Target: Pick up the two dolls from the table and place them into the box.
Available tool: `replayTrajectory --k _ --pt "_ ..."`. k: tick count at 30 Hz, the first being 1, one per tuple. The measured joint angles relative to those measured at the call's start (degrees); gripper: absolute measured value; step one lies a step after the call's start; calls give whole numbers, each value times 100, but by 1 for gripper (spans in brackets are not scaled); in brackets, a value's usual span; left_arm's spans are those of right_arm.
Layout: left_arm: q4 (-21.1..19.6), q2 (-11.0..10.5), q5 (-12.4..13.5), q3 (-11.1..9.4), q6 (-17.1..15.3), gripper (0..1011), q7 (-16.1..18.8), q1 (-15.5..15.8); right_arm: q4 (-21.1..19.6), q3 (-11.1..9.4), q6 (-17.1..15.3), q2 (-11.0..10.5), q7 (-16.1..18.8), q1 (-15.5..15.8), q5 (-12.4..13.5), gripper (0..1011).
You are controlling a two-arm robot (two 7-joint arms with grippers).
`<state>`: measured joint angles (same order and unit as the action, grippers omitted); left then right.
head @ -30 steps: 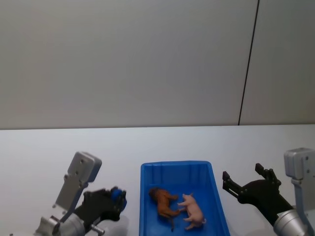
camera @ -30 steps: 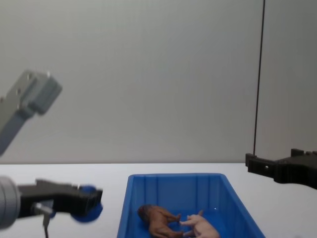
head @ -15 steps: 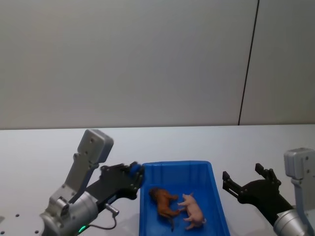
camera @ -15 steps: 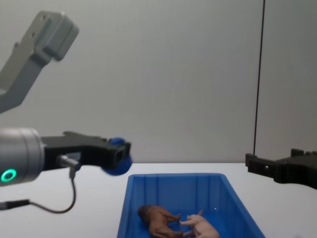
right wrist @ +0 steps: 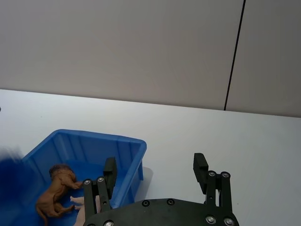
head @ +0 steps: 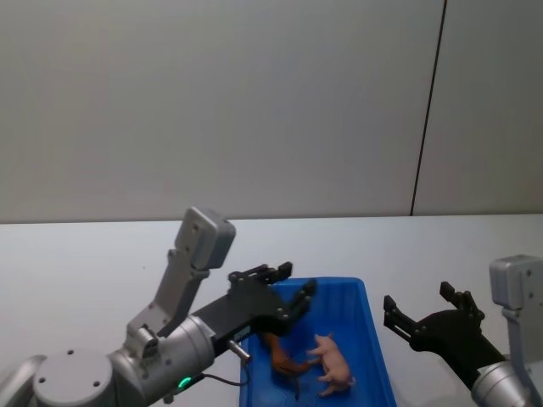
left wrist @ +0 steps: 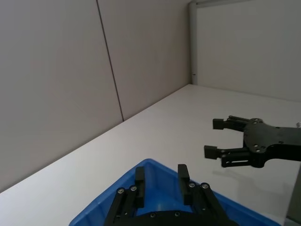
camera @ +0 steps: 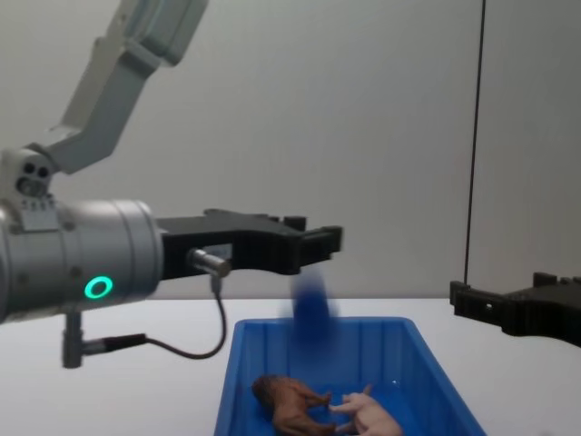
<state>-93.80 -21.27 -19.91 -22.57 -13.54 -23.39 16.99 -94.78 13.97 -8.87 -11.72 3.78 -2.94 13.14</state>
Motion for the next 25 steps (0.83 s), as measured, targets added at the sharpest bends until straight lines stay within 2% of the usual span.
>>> replayTrajectory --k 6,8,9,11,12,14,19,25 --pt "87 130 -34 -69 53 600 -183 96 0 0 0 0 0 0 0 1001" --pt "105 153 -37 -80 64 633 -219 113 0 0 0 0 1 0 0 1001" --pt "112 163 -39 -86 69 698 -233 120 0 0 0 0 0 0 0 1001" --pt "132 191 -44 -100 81 738 -274 139 0 0 0 0 0 0 0 1001" --pt "138 201 -46 -105 86 796 -289 145 0 0 0 0 1 0 0 1001" --pt "153 222 -51 -116 93 826 -318 159 0 0 0 0 0 0 0 1001" --pt "180 260 -60 -136 111 981 -377 185 0 0 0 0 0 0 0 1001" --pt "198 287 -67 -150 123 1001 -417 205 0 0 0 0 0 0 0 1001"
